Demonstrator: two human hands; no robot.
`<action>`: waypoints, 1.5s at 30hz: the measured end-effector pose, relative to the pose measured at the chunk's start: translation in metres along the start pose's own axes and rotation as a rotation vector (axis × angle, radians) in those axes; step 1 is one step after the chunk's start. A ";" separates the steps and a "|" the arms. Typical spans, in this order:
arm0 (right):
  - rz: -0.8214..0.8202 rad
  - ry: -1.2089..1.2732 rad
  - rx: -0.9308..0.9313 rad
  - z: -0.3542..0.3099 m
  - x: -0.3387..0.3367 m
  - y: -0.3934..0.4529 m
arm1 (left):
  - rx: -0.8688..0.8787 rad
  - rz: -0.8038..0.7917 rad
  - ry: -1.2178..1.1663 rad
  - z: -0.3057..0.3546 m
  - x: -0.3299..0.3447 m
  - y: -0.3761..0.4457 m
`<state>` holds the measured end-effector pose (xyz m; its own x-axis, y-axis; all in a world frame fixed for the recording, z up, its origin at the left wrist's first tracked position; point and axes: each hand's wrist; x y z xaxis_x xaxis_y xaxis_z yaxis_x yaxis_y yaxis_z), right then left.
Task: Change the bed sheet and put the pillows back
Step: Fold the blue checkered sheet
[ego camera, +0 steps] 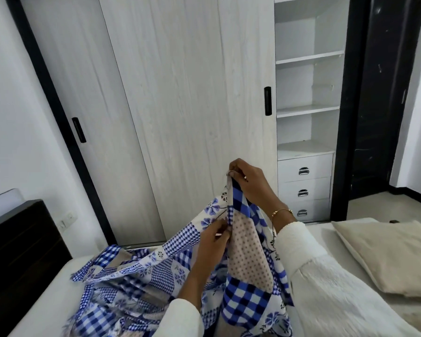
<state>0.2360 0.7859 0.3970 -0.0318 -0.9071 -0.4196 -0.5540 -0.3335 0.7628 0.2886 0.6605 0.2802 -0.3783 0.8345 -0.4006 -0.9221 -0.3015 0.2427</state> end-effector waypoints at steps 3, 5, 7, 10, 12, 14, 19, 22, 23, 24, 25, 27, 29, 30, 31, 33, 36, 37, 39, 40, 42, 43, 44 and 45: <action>0.057 -0.021 0.001 0.004 -0.004 0.004 | 0.211 0.384 0.030 0.001 0.002 -0.003; 0.083 -0.044 -0.010 0.006 -0.004 0.008 | 0.204 0.487 -0.108 0.013 -0.004 -0.007; 0.100 -0.060 -0.026 0.008 -0.005 0.011 | 0.116 0.359 -0.258 0.024 -0.013 -0.010; 0.168 -0.064 -0.023 0.010 -0.009 0.017 | -0.164 -0.122 -0.311 0.019 -0.027 -0.009; 0.203 -0.063 -0.022 0.010 -0.013 0.021 | -0.261 -0.347 -0.036 -0.005 -0.035 -0.012; 0.219 -0.066 -0.028 0.011 -0.019 0.024 | -0.324 -0.465 0.169 -0.031 -0.045 -0.020; 0.226 -0.115 -0.036 0.015 -0.030 0.023 | -0.643 -0.649 0.458 -0.089 -0.066 -0.039; 0.211 -0.131 -0.039 0.016 -0.029 0.021 | -0.494 -0.269 0.640 -0.095 -0.074 -0.031; 0.218 -0.137 -0.040 0.017 -0.029 0.021 | -0.433 -0.083 0.591 -0.084 -0.076 -0.025; 0.226 -0.141 -0.039 0.017 -0.029 0.022 | -0.380 0.092 0.518 -0.069 -0.077 -0.018; 0.232 -0.146 -0.036 0.018 -0.029 0.022 | -0.303 0.228 0.478 -0.046 -0.079 -0.009; 0.242 -0.150 -0.030 0.018 -0.030 0.025 | -0.154 0.473 0.360 0.012 -0.088 0.015; 0.261 -0.154 -0.031 0.019 -0.031 0.027 | 0.004 0.683 0.250 0.066 -0.101 0.036; 0.274 -0.159 -0.031 0.019 -0.032 0.028 | 0.112 0.768 0.166 0.086 -0.109 0.043; 0.287 -0.163 -0.029 0.020 -0.033 0.028 | 0.186 0.799 0.122 0.101 -0.116 0.046; 0.301 -0.165 -0.025 0.020 -0.035 0.028 | 0.247 0.608 0.298 0.104 -0.119 0.052; 0.299 -0.154 -0.014 0.019 -0.036 0.027 | -0.055 0.056 0.913 0.051 -0.105 0.055; 0.302 -0.148 -0.008 0.019 -0.037 0.026 | -0.181 0.029 0.938 0.032 -0.105 0.052; 0.314 -0.144 -0.002 0.021 -0.041 0.023 | -0.307 0.161 0.785 0.004 -0.117 0.044; 0.328 -0.147 -0.005 0.022 -0.045 0.022 | -0.312 0.227 0.757 -0.014 -0.124 0.045; 0.349 -0.156 -0.007 0.023 -0.050 0.021 | -0.347 -0.045 0.895 -0.034 -0.131 0.036; 0.352 -0.152 -0.004 0.023 -0.051 0.022 | -0.359 -0.295 0.980 -0.046 -0.131 0.030; 0.350 -0.143 -0.002 0.022 -0.051 0.023 | -0.400 -0.487 1.004 -0.054 -0.126 0.024; 0.349 -0.135 -0.005 0.020 -0.051 0.025 | -0.438 -0.601 1.013 -0.062 -0.120 0.020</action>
<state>0.2076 0.8287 0.4274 -0.3274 -0.9246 -0.1946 -0.4867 -0.0115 0.8735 0.3110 0.5255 0.2786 0.3961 0.2232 -0.8907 -0.8467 -0.2865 -0.4483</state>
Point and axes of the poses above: each hand's wrist, its own y-axis towards the middle knuckle, its own x-axis out of the palm, z = x × y, and after that the axes turned 12 degrees about -x, right-handed
